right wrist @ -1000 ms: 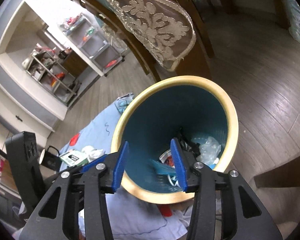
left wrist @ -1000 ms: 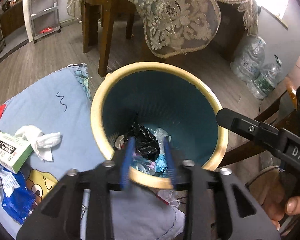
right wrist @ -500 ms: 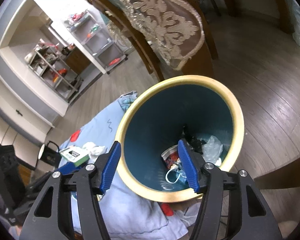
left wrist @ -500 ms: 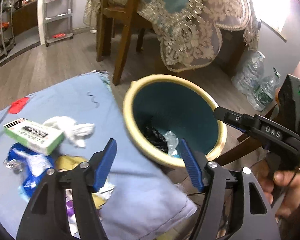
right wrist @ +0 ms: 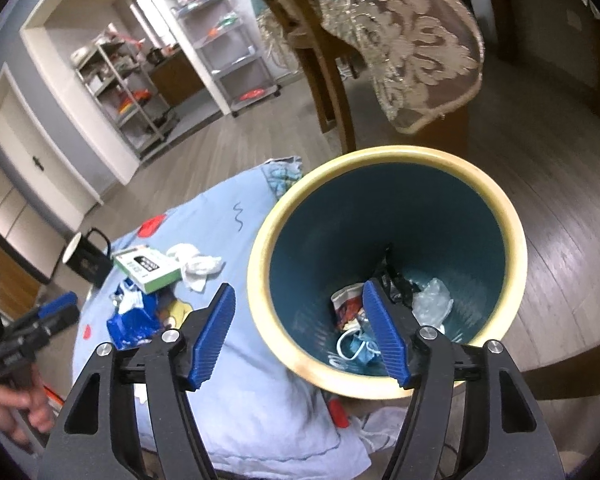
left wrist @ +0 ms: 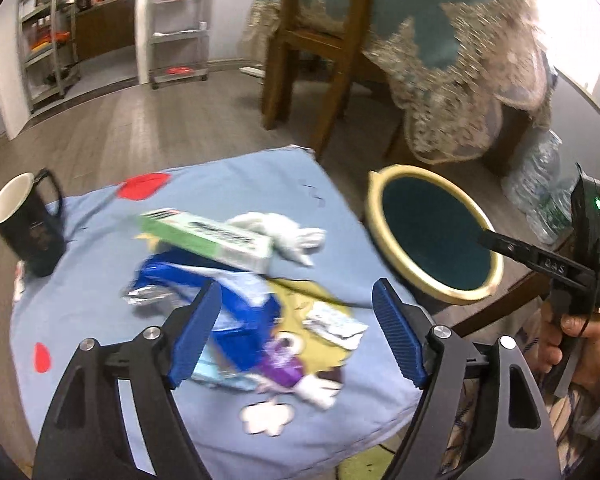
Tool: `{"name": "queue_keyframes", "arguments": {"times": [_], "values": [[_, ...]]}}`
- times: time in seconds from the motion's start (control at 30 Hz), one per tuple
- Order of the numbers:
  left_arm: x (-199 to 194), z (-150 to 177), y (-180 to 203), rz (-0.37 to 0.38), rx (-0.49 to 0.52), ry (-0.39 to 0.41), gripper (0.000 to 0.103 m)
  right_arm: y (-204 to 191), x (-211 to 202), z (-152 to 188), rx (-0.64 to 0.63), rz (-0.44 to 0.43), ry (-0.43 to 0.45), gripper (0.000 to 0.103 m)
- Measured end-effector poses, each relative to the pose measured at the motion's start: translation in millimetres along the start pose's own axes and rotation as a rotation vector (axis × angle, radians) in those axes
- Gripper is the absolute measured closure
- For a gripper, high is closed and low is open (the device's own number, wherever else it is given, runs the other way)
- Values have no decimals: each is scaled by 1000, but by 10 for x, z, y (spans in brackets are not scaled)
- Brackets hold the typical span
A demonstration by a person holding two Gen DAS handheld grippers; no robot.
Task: Collect trash
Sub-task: 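Grasp the white tissue on the pile with the right tool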
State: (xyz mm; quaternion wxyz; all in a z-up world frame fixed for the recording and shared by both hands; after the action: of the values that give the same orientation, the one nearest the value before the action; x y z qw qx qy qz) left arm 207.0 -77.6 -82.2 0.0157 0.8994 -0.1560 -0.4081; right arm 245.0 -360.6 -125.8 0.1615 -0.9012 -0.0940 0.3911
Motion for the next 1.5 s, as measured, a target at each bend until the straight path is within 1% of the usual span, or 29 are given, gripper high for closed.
{"name": "queue_keyframes", "arguments": {"times": [0.07,0.17,0.2,0.3,0.37,0.47,0.63,0.83,0.87,0.9,0.97,1.03,1.1,1.13,1.17,1.2,1.33,1.43,1.5], "values": [[-78,-12,-218,-25,-26,20,25,-35,24,16,-13,-2,-8,35],[-145,19,-447,-53,-60,53,23,-153,59,41,-50,-6,-21,35],[-153,68,-556,-60,-92,66,22,-222,81,60,-74,-9,-30,35],[-108,158,-824,-88,-194,68,21,-393,187,108,-138,-14,-60,35],[-102,166,-958,-96,-247,84,21,-505,292,136,-175,-15,-79,35],[-55,204,-1192,-106,-334,77,21,-711,514,163,-237,-20,-116,35],[-3,214,-1398,-104,-423,84,21,-1125,955,87,-359,-36,-154,35],[35,217,-1465,-97,-455,86,21,-1393,1419,52,-486,-22,-219,40],[52,220,-1471,-96,-460,83,21,-1420,1515,80,-523,-11,-246,42],[69,222,-1476,-96,-464,80,21,-1436,1570,95,-549,-5,-261,45],[96,225,-1486,-94,-470,75,21,-1485,1662,129,-600,-3,-283,46],[141,220,-1462,-92,-469,67,21,-1529,1745,167,-640,-14,-307,52],[176,209,-1442,-89,-465,62,21,-1539,1801,193,-653,-22,-328,70],[197,199,-1426,-88,-464,60,21,-1536,1818,202,-651,-27,-335,74],[216,189,-1411,-86,-463,59,21,-1532,1822,209,-645,-39,-337,81],[226,184,-1403,-83,-464,58,21,-1545,1816,208,-640,-48,-333,84],[303,127,-1332,-58,-466,58,21,-1520,1722,198,-620,-63,-304,87],[383,72,-1274,-40,-465,52,21,-1454,1585,148,-560,-83,-274,87],[439,30,-1236,-13,-478,50,21,-1415,1514,141,-529,-97,-267,87]]}}
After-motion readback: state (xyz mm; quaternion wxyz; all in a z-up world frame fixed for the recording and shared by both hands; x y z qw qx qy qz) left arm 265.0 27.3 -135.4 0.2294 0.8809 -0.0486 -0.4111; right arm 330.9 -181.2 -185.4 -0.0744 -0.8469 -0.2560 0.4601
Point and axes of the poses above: each gripper's, at about its wrist camera, not at the fingertips, and x roughly the way its jaws point, y to its right, z to its underside, the point moved 10 cm from there along x, roughly the way its jaws point, and after that the axes turned 2 degrees about y, right-handed, at the moved point
